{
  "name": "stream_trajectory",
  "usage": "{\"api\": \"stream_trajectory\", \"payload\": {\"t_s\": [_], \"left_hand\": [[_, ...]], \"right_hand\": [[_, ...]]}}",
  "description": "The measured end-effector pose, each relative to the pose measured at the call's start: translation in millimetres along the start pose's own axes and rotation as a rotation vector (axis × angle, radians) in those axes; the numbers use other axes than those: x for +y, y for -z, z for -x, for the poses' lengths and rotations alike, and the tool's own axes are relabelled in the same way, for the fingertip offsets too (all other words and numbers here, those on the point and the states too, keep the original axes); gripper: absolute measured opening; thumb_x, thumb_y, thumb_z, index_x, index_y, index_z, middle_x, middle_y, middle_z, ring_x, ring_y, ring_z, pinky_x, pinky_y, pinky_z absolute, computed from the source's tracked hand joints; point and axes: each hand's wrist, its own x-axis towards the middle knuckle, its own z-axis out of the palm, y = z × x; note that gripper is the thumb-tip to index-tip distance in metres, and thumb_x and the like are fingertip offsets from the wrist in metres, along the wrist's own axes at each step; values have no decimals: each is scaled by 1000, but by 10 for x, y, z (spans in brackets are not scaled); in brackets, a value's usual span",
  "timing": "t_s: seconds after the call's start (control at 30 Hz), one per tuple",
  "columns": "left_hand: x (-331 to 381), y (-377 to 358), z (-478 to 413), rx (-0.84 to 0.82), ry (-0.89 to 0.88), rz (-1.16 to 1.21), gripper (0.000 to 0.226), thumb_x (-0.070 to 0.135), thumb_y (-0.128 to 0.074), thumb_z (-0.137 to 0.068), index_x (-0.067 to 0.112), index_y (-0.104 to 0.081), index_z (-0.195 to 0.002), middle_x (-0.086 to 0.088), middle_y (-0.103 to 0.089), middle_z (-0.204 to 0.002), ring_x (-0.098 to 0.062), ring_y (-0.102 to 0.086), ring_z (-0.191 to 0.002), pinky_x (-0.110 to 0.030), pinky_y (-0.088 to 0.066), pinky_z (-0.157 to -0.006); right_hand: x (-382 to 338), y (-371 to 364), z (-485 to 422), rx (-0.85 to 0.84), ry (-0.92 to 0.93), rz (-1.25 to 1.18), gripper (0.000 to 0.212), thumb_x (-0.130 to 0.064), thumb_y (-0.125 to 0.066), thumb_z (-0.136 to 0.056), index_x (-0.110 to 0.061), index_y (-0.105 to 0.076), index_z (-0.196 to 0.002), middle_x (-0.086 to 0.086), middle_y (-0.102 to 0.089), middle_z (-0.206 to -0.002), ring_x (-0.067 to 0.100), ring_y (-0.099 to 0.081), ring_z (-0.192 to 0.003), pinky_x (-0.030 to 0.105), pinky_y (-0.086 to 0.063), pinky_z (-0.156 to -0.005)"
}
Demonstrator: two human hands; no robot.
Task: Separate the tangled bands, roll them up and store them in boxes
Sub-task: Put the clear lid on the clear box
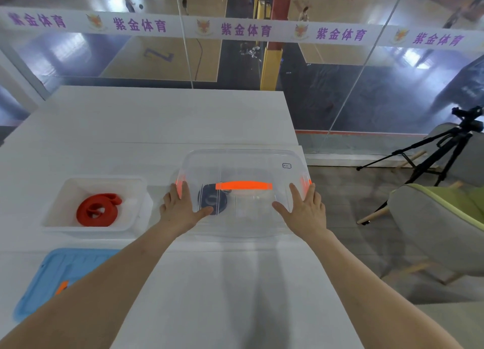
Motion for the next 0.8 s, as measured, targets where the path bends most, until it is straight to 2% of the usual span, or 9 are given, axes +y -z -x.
{"api": "stream_trajectory", "payload": {"t_s": [0.13,0.23,0.33,0.4,0.47,0.57,0.8], "left_hand": [[-60,24,223,81,-109,-12,99,75,-46,-93,22,-3,-166,-14,6,-174,-37,-5,-159,-56,-23,-125],[-198,30,484,196,-226,-76,95,79,-27,-91,19,-21,-164,-16,-11,-173,-38,-21,-157,-53,-31,-121],[-432,63,682,238,-266,-83,88,73,-28,-93,18,-28,-162,-18,-23,-170,-40,-30,-153,-54,-36,-118],[-660,99,777,237,-265,-94,84,70,-31,-96,19,-28,-162,-18,-25,-169,-40,-30,-153,-54,-35,-120],[-956,130,870,232,-264,-101,85,71,-26,-94,19,-32,-161,-18,-30,-168,-40,-34,-152,-54,-35,-119],[-1519,186,992,205,-257,-93,84,72,-24,-94,19,-37,-159,-18,-35,-165,-40,-37,-151,-55,-38,-117],[-3117,420,1138,86,-180,-82,93,75,-19,-88,20,-33,-161,-16,-30,-167,-38,-33,-152,-54,-36,-118]], "right_hand": [[-171,2,142,172,72,30,68,-72,-39,-100,-32,-43,-153,22,-14,-173,42,-14,-161,57,-21,-126],[-492,-42,359,236,192,32,59,-64,-46,-102,-28,-53,-148,19,-28,-171,42,-24,-159,56,-26,-126],[-907,-180,606,280,278,19,51,-57,-56,-100,-25,-62,-139,18,-40,-164,42,-35,-154,54,-35,-120],[-1214,-311,793,280,322,7,50,-54,-58,-99,-24,-63,-138,19,-46,-161,42,-39,-152,54,-36,-119],[-1533,-474,996,286,366,-12,50,-49,-61,-97,-23,-62,-139,20,-49,-158,43,-41,-150,55,-36,-120],[-2053,-729,1301,281,402,-31,48,-42,-67,-95,-23,-62,-139,19,-49,-158,42,-40,-151,54,-38,-122],[-3299,-1422,2019,153,397,-14,46,-37,-72,-93,-22,-66,-136,18,-53,-155,41,-46,-148,51,-42,-118]]}}
